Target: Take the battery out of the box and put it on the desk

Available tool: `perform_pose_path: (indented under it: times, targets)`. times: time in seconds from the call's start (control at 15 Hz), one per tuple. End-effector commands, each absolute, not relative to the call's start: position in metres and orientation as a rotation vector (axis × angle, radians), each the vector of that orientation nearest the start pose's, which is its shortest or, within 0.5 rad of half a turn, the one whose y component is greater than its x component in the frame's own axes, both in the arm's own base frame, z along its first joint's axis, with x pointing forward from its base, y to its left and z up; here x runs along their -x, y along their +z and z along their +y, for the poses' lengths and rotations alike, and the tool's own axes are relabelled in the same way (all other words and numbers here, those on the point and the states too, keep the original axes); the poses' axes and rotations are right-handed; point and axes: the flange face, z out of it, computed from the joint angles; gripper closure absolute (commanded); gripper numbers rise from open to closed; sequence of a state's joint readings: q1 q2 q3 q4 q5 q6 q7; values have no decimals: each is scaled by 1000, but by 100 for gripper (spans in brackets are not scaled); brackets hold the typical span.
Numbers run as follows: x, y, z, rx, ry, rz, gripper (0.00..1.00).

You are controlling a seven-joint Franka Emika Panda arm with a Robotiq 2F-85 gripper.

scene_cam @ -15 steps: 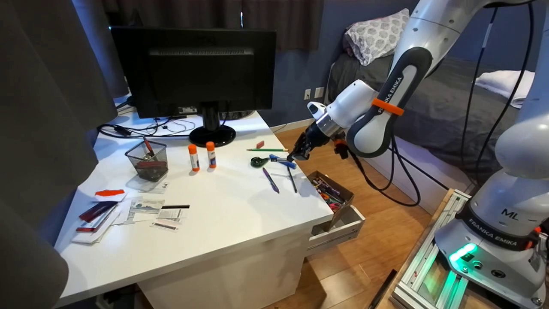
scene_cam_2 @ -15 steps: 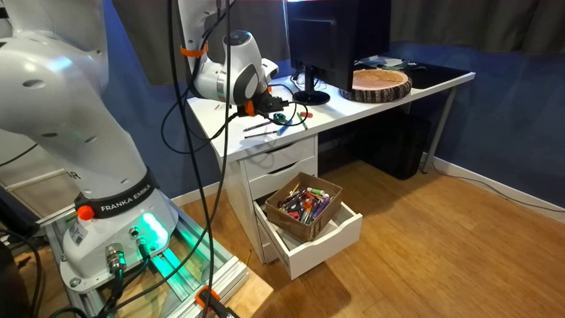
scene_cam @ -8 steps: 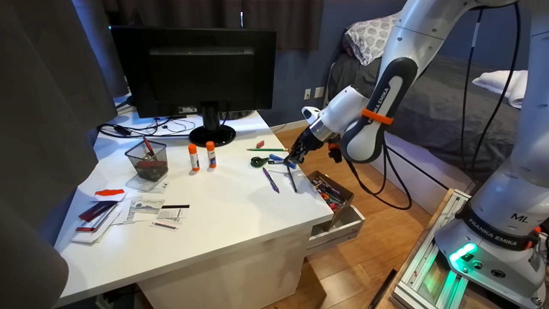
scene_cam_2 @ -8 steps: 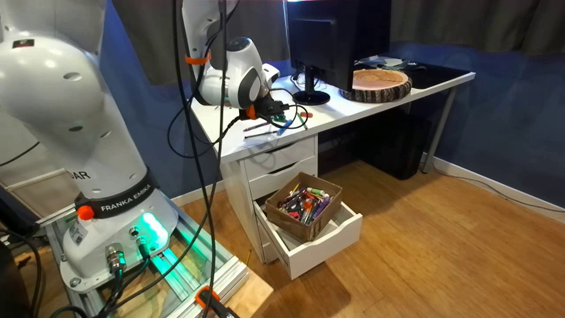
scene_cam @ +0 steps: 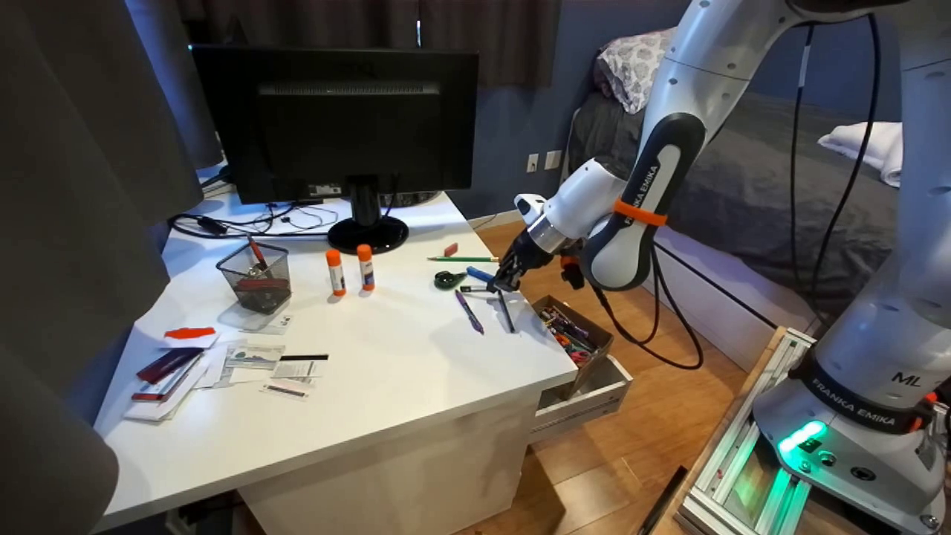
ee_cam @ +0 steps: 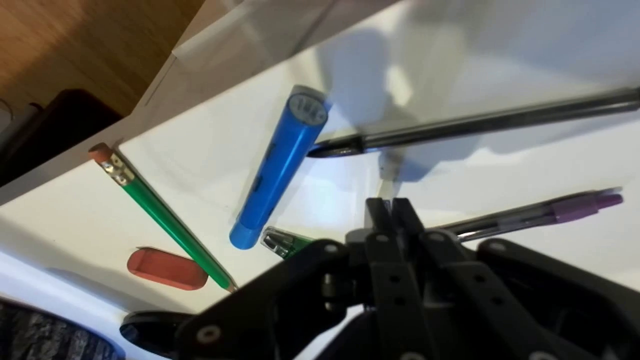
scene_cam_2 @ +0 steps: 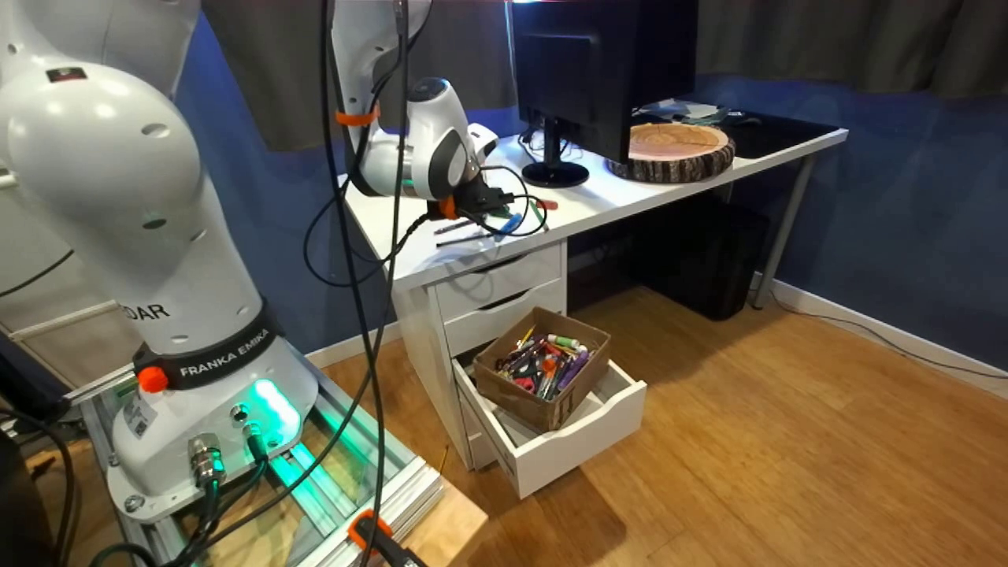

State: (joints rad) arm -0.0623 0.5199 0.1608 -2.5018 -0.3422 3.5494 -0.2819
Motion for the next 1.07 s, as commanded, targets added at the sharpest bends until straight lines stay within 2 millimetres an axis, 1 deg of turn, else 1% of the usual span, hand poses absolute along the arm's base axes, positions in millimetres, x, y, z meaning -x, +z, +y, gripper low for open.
perform_pose_path:
  times: [0.0, 0.07, 0.13, 0.27, 0.33, 0.47, 0.53, 0.67, 0.73, 0.8, 0.87, 0.93, 1.0]
  targets:
    - [-480, 146, 95, 2798, -834, -971, 98]
    - [-480, 145, 95, 2796, -830, -970, 80]
    - [-480, 146, 95, 2796, -834, -970, 68]
    - [-479, 151, 95, 2791, -845, -970, 55]
    - [-477, 154, 96, 2788, -850, -970, 47]
    - [-472, 166, 96, 2783, -866, -968, 35]
    - [-469, 172, 95, 2782, -873, -970, 27]
    - [-457, 186, 95, 2780, -859, -970, 14]
    - [-448, 194, 95, 2797, -824, -958, 6]
    - [-440, 202, 91, 2825, -807, -936, 2]
    - [-433, 209, 87, 2844, -791, -919, 0]
    - [-423, 216, 82, 2862, -770, -910, 0]
    - [-415, 226, 72, 2900, -767, -870, 0]
